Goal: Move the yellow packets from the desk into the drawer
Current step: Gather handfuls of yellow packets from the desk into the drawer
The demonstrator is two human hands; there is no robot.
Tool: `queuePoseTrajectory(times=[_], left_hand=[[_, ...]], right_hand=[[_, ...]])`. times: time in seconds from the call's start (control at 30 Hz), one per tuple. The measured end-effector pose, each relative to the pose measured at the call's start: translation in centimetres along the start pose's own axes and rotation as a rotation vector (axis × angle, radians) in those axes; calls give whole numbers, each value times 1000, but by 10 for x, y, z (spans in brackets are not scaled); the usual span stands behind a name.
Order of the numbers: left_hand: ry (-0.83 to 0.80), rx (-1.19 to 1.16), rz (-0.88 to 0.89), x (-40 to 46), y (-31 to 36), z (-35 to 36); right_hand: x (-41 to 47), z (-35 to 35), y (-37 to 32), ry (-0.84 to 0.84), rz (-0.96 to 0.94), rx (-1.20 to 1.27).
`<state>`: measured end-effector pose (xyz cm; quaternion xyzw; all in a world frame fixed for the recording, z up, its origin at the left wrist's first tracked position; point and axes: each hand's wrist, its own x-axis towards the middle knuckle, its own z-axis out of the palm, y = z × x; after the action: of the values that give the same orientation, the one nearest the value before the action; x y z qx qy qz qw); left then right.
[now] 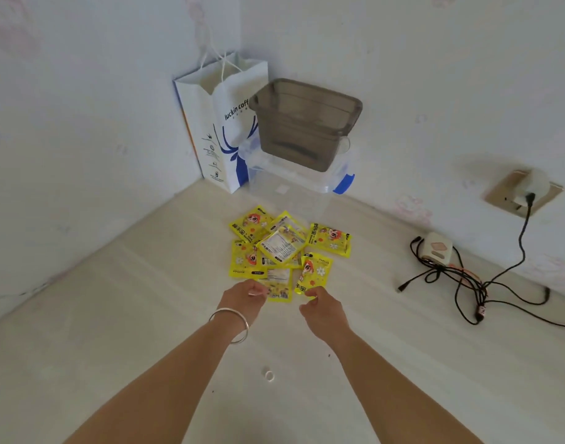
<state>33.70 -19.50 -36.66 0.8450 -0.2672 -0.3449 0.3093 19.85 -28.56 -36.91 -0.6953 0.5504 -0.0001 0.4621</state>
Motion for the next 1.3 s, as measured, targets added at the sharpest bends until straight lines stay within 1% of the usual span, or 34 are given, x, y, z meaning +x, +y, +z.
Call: queuePoseTrajectory(times=[0.07, 0.23, 0.3, 0.4, 0.47, 0.53, 0.73, 0.83, 0.93, 1.03, 1.13, 1.23, 1.27, 1.3], left_hand=[[50, -20, -65, 25, 5, -2], [158, 1, -184, 76, 12, -4], [215, 14, -225, 89, 10, -6], [245, 33, -316, 115, 3, -8], [260, 24, -325, 117, 4, -10], [265, 13, -307, 125, 7, -9], [276, -50, -277, 149, 15, -8], [285, -74, -251, 160, 13, -8], [282, -95, -228, 168, 6, -11], [248, -157, -257, 171, 4, -14], [265, -243, -326, 168, 2, -19], [244, -249, -379, 161, 1, -25], [234, -287, -401, 157, -1, -25], [223, -324, -421, 153, -3, -25]], right_hand=[[25, -8, -12, -2, -52, -141], [79, -10, -35, 13, -354, -571], [96, -8, -42, 11, -434, -706], [126, -2, -52, -64, -509, -942], [131, -3, -52, -87, -576, -1106], [142, 0, -53, -106, -614, -1177], [168, 12, -59, -147, -593, -1154], [170, 17, -62, -114, -637, -1151], [173, 17, -64, -48, -659, -1096], [180, 20, -67, 27, -678, -1038], [183, 19, -68, 95, -633, -872], [174, 16, -68, 263, -681, -577], [170, 14, -68, 342, -662, -468], [164, 10, -70, 379, -588, -340]])
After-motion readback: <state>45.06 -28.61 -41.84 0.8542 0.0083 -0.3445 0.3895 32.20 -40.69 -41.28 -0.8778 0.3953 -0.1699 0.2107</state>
